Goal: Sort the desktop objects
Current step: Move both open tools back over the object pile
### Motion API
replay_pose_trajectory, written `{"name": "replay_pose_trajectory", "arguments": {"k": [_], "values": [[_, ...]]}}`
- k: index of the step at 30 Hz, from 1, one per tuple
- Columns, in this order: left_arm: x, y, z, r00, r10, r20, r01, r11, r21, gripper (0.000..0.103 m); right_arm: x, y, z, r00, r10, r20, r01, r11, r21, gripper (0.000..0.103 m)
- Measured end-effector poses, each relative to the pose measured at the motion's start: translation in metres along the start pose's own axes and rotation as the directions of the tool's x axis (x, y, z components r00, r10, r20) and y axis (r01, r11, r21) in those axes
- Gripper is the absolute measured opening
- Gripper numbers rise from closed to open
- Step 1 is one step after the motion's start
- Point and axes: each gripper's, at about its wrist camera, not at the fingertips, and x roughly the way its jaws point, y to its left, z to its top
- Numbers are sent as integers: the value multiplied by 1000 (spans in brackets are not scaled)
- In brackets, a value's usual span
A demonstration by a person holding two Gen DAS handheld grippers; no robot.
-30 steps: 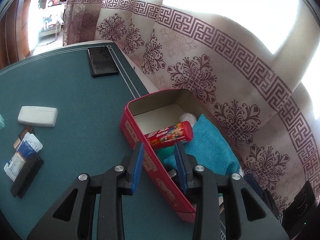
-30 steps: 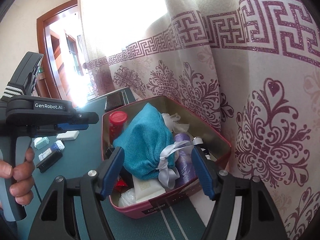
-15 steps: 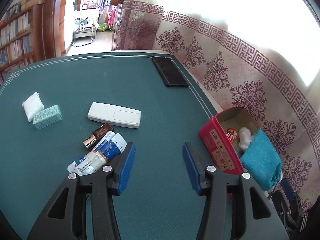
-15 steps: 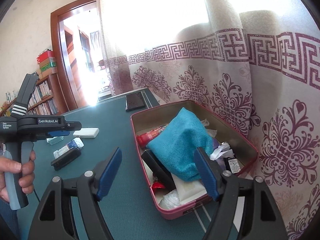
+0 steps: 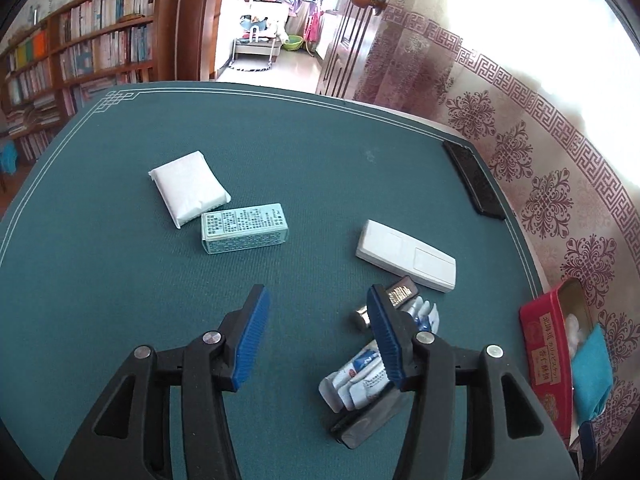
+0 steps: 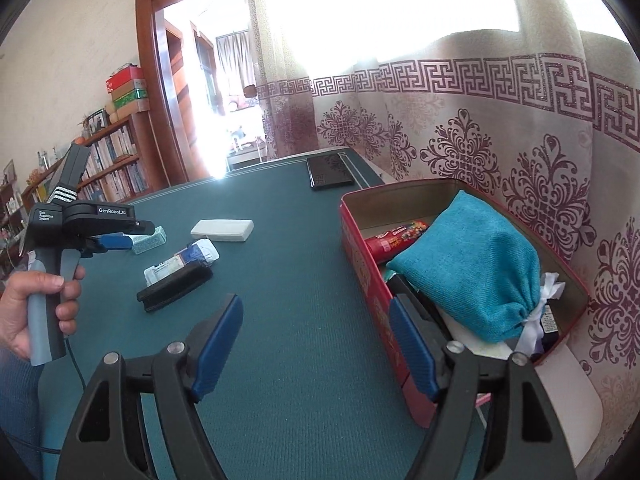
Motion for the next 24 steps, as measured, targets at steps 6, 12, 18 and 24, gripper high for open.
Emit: {"name": "replay_pose_trajectory", "arguments": {"k": [6, 12, 18, 24], "values": [[22, 32, 16, 995, 96, -6, -96, 992, -83, 68, 7, 4, -3, 999, 30, -24, -30, 1000, 6, 80], [44, 37, 29, 997, 60, -49, -65, 991, -118, 69, 15, -2, -3, 997, 51, -58, -48, 998, 46, 80], [55, 38, 37, 998, 29, -48, -37, 985, -166, 75, 20, -1, -4, 995, 55, -81, -51, 998, 47, 81], [66, 39, 38, 998, 23, -61, -34, 982, -184, 77, 25, 5, -5, 994, 54, -98, -51, 998, 28, 80]]}}
